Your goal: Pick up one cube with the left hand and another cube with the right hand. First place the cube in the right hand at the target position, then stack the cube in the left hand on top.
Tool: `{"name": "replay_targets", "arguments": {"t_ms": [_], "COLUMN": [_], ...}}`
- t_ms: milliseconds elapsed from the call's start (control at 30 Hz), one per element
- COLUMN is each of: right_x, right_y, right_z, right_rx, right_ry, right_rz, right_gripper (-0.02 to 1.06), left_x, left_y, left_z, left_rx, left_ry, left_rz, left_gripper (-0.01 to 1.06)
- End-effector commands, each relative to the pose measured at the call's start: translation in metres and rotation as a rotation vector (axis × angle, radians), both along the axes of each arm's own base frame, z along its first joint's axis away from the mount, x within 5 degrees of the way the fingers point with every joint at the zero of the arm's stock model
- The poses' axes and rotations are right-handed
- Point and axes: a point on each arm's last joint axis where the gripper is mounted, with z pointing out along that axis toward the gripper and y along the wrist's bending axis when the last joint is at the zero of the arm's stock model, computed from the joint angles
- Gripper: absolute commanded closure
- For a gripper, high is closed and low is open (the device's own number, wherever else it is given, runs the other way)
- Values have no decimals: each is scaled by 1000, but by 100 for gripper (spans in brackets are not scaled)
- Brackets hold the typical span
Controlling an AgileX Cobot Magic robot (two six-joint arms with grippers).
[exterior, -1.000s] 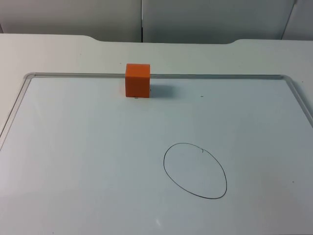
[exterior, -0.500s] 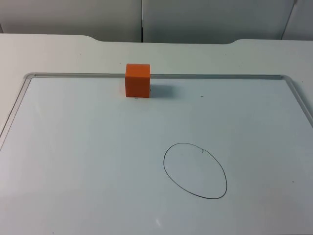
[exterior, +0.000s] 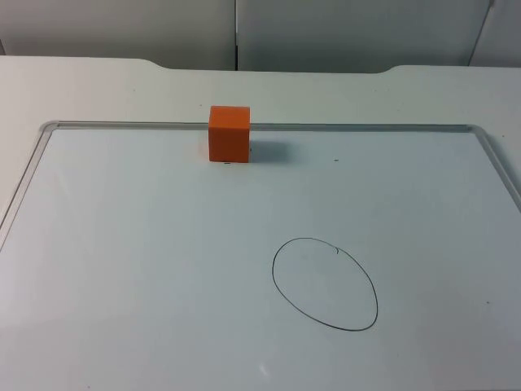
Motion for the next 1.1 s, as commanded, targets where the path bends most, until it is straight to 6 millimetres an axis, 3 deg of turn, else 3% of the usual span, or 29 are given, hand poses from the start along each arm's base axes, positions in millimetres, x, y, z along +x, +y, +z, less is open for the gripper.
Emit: {"name": "replay_targets", "arguments": {"t_ms": [0,33,133,200,233,367,400,433,567,600,733,767,900,1067], "right_x": [2,2,3,3,3,5,6,6,10,10,11,11,12,15], "right_y": [0,0,1,1,1,1,2,2,3,3,3,3,3,5], "right_z": [3,3,4,5,5,6,6,6,3,3,3,3,3,-1], "right_rx": [11,11,17,21,21,28,27,27,23,23,23,23,23,16], "right_ry": [-40,-40,-58,-70,-70,-89,-85,-85,-74,-74,-74,-74,-74,-51], "right_rz": [3,3,2,1,1,-1,-1,-1,-1,-1,-1,-1,-2,-1], "right_gripper": [105,105,105,105,105,105,105,105,105,105,105,105,105,105], "left_x": [53,53,120,171,171,257,272,272,330,330,366,366,383,393], "left_y": [-7,-7,-15,-23,-23,-60,-73,-73,-116,-116,-149,-149,-169,-181], "left_z": [32,32,46,36,36,-7,-18,-18,-85,-85,-156,-156,-189,-202], "left_rx": [-40,-40,-58,-108,-108,-127,-106,-106,-35,-35,-34,-34,-66,-101], "left_ry": [29,29,133,289,289,538,572,572,770,770,985,985,1011,1011], "left_rz": [-62,-62,-133,-163,-163,-212,-216,-216,-111,-111,-80,-80,-53,-33], "left_gripper": [3,3,3,3,3,3,3,3,3,3,3,3,3,3]}}
